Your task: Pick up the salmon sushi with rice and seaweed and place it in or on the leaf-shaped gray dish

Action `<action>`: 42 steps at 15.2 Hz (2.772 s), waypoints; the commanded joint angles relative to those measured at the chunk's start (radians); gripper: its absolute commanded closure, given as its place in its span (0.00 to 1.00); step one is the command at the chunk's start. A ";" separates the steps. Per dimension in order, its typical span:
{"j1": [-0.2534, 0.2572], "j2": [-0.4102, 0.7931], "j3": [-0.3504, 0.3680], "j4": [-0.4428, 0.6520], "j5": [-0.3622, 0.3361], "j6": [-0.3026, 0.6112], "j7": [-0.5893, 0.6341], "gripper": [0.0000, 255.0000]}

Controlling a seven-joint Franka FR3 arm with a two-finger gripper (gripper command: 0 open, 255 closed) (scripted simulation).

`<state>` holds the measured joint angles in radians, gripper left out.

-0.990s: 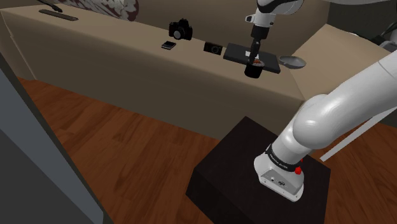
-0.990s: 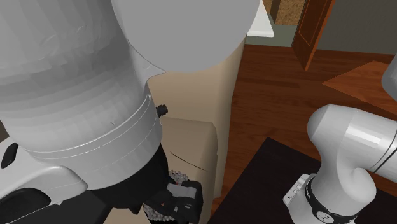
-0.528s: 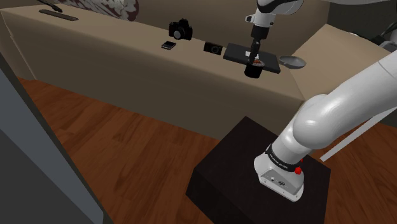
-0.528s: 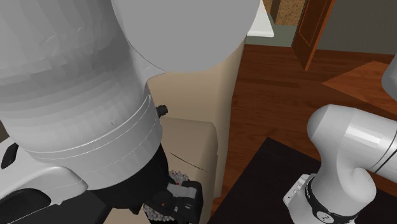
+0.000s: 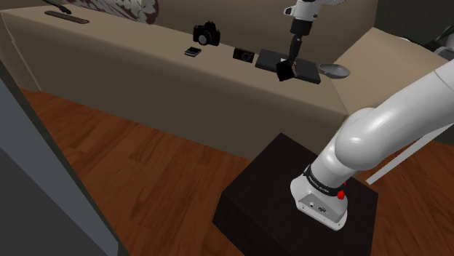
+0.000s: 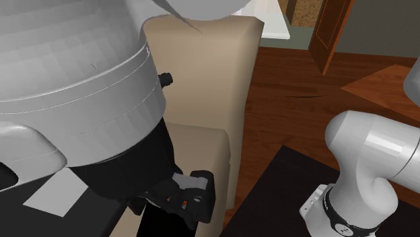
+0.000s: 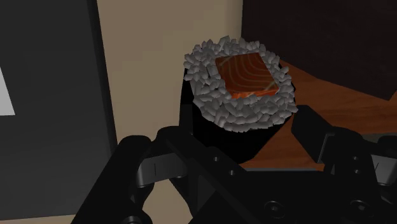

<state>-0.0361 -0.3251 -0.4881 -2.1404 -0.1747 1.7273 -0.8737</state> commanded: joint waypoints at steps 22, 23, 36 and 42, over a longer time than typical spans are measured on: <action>-0.043 0.094 -0.116 0.326 0.002 -0.219 -0.209 1.00; -0.051 0.112 -0.136 0.346 0.005 -0.220 -0.239 1.00; -0.272 0.533 -0.378 0.744 0.241 -0.275 -0.710 1.00; -0.568 0.819 -0.369 1.104 0.441 -0.402 -0.894 1.00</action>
<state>-0.5492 0.4441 -0.8627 -1.1026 0.2301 1.3481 -1.7411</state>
